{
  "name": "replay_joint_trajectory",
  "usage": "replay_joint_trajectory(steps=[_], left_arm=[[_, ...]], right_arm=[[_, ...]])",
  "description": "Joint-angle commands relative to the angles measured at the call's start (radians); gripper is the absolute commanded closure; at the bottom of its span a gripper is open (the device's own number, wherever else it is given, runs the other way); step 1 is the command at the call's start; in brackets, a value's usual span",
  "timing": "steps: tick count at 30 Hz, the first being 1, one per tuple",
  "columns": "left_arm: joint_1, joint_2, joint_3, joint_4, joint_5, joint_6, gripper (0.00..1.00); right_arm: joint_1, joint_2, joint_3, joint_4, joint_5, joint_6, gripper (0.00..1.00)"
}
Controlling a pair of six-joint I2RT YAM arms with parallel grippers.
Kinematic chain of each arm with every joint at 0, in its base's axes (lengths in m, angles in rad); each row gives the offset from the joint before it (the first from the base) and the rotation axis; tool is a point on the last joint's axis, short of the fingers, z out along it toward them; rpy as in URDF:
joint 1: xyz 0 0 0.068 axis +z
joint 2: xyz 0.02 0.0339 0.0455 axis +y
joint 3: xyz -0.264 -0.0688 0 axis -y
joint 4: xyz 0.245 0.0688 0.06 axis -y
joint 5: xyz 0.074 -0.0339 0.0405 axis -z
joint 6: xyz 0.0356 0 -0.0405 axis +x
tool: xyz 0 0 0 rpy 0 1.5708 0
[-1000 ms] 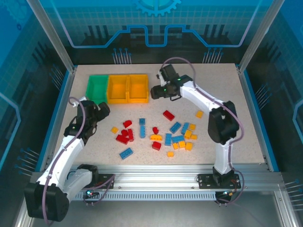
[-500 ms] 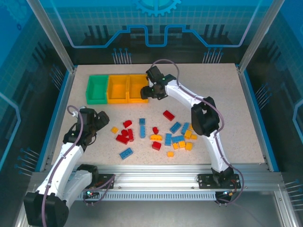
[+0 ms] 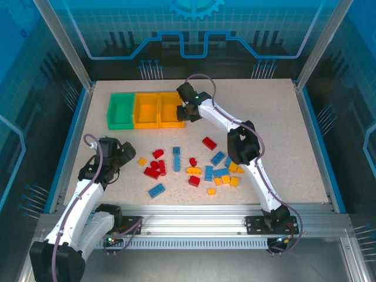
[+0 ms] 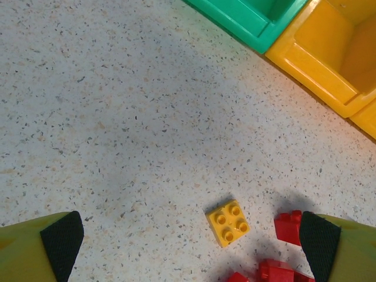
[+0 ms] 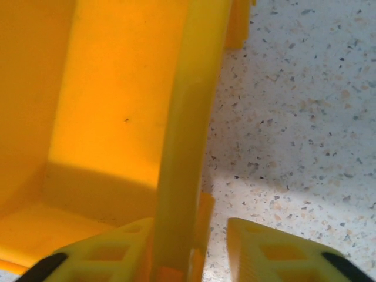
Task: Sort the legos into containers by color
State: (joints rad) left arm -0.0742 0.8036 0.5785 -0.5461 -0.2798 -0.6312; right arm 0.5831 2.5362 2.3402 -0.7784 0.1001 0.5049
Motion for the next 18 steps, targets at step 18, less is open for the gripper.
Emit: replay_joint_trajectory(steps=[18], left_arm=[[-0.050, 0.029, -0.019, -0.045, 0.011, -0.064, 0.01]], right_arm=[[-0.147, -0.317, -0.447, 0.078, 0.110, -0.040, 0.75]])
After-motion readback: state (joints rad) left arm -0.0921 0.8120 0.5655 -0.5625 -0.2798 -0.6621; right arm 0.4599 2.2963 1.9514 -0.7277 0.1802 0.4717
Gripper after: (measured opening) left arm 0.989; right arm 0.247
